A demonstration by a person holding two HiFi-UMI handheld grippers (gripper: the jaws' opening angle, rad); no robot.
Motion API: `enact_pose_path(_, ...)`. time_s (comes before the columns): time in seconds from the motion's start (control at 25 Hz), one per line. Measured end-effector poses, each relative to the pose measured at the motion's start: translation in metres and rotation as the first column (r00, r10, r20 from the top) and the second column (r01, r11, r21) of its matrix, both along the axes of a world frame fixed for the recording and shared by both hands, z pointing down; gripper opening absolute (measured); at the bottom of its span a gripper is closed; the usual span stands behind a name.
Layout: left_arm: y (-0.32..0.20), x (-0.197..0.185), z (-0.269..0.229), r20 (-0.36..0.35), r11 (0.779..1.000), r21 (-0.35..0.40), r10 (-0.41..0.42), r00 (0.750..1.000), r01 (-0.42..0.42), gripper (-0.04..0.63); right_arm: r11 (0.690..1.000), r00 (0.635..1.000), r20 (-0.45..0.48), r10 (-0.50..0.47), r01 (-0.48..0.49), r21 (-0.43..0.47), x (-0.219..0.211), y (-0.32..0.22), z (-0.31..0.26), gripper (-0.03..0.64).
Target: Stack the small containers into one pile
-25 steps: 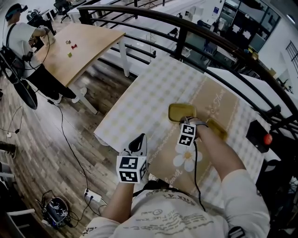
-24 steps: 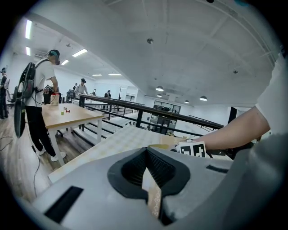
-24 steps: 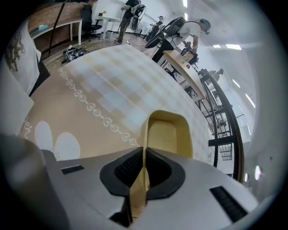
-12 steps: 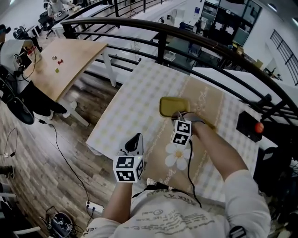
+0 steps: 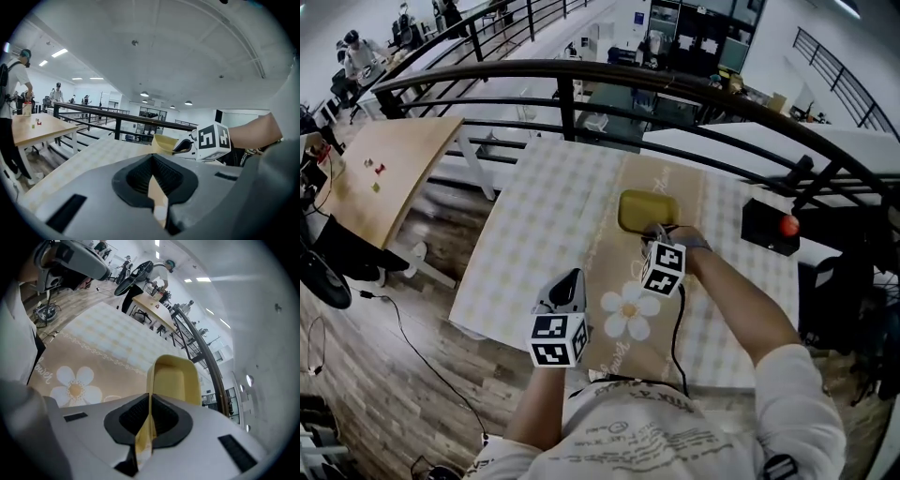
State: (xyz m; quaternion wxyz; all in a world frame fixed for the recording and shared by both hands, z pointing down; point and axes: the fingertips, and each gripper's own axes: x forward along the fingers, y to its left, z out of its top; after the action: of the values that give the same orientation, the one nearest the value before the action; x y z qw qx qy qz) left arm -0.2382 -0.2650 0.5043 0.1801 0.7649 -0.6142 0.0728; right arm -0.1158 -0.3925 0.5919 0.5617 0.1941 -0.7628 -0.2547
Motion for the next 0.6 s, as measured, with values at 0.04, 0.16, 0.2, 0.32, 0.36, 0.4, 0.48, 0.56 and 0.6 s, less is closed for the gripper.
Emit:
enact_pose_path(0.04,-0.002,0.007,0.0,0.0,1.0,0.001,0.013,1.0,-0.013,0.006,1.0,1.0,-0.005,0.024,-0.024,-0.001,0.012,-0.002,0.0,0.018)
enact_pose_path(0.16,-0.009,0.028,-0.005,-0.003,0.999,0.004,0.05,0.999,-0.05,0.006,0.997,0.996,-0.023,0.083,-0.083,-0.004,0.045,-0.005,0.0,0.018)
enact_pose_path(0.2,-0.012,0.033,-0.007,-0.004,0.998,0.004,0.06,0.998,-0.06,0.006,0.995,0.995,-0.028,0.099,-0.099,-0.013,0.055,-0.005,0.002,0.018)
enact_pose_path(0.32,-0.019,0.05,-0.008,-0.007,0.996,0.003,0.086,0.996,-0.086,0.006,0.989,0.989,-0.046,0.139,-0.141,-0.043,0.079,-0.004,0.01,0.018)
enact_pose_path(0.36,-0.02,0.054,-0.007,-0.008,0.996,0.001,0.092,0.996,-0.092,0.006,0.987,0.987,-0.052,0.151,-0.153,-0.051,0.086,-0.003,0.013,0.018)
enact_pose_path(0.4,-0.021,0.058,-0.006,-0.01,0.995,-0.001,0.098,0.995,-0.098,0.006,0.985,0.985,-0.058,0.161,-0.165,-0.058,0.091,-0.003,0.017,0.018)
enact_pose_path(0.48,-0.023,0.065,-0.004,-0.01,0.994,-0.006,0.106,0.994,-0.106,0.006,0.981,0.982,-0.072,0.177,-0.182,-0.072,0.099,-0.002,0.026,0.018)
enact_pose_path(0.56,-0.024,0.069,-0.003,-0.01,0.994,-0.012,0.111,0.994,-0.111,0.006,0.977,0.979,-0.088,0.185,-0.193,-0.092,0.104,0.0,0.037,0.018)
enact_pose_path(0.6,-0.024,0.07,-0.002,-0.01,0.994,-0.014,0.11,0.994,-0.11,0.006,0.975,0.977,-0.094,0.189,-0.199,-0.103,0.105,0.002,0.042,0.018)
